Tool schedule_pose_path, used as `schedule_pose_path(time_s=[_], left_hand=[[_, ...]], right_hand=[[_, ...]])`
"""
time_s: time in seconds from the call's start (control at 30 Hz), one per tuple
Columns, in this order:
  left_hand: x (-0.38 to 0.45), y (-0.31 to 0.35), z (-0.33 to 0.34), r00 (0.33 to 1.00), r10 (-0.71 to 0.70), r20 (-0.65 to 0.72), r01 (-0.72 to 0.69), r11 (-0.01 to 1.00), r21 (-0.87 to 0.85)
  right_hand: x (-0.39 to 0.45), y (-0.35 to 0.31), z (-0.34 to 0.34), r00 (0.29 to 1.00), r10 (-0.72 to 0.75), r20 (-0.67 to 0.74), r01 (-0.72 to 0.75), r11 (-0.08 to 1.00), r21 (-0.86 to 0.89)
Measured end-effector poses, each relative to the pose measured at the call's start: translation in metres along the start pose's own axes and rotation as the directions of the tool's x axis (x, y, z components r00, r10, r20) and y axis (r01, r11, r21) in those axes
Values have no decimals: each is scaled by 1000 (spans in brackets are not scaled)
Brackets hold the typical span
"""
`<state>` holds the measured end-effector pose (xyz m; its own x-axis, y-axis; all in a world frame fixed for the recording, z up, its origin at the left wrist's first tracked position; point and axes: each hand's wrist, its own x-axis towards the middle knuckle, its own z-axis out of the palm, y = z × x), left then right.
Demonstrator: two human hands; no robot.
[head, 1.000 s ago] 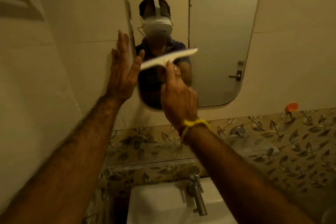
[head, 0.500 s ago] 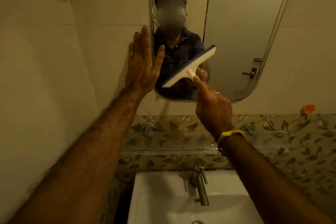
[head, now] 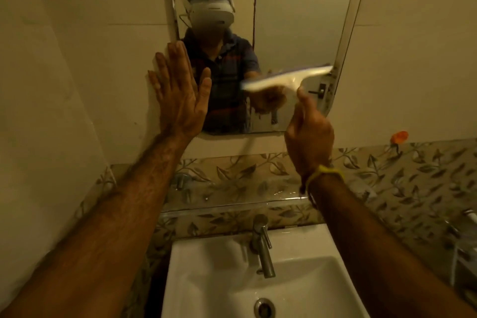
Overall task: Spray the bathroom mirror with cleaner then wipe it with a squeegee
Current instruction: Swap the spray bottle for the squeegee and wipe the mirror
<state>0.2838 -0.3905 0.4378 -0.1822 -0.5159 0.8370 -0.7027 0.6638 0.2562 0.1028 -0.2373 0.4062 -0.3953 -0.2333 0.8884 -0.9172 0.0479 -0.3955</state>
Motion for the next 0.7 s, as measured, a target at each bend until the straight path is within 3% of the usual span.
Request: schedule_pose_path(time_s=[0.1, 0.17, 0.4, 0.6, 0.7], left_hand=[[-4, 7, 4, 1000, -27, -6, 27, 999, -29], [-4, 8, 4, 999, -44, -19, 43, 998, -38], [-5, 5, 3, 999, -27, -23, 27, 999, -30], [-5, 7, 3, 999, -37, -19, 37, 999, 8], [-6, 6, 4, 999, -40, -19, 40, 999, 25]], right_hand=[[59, -6, 1, 962, 185, -200, -168, 980, 103], [82, -1, 1, 926, 276, -257, -248, 959, 136], [-24, -7, 4, 890, 457, -11, -449, 878, 168], [44, -7, 0, 809, 576, -112, -543, 807, 231], [10, -21, 8, 805, 591, -51, -568, 792, 224]])
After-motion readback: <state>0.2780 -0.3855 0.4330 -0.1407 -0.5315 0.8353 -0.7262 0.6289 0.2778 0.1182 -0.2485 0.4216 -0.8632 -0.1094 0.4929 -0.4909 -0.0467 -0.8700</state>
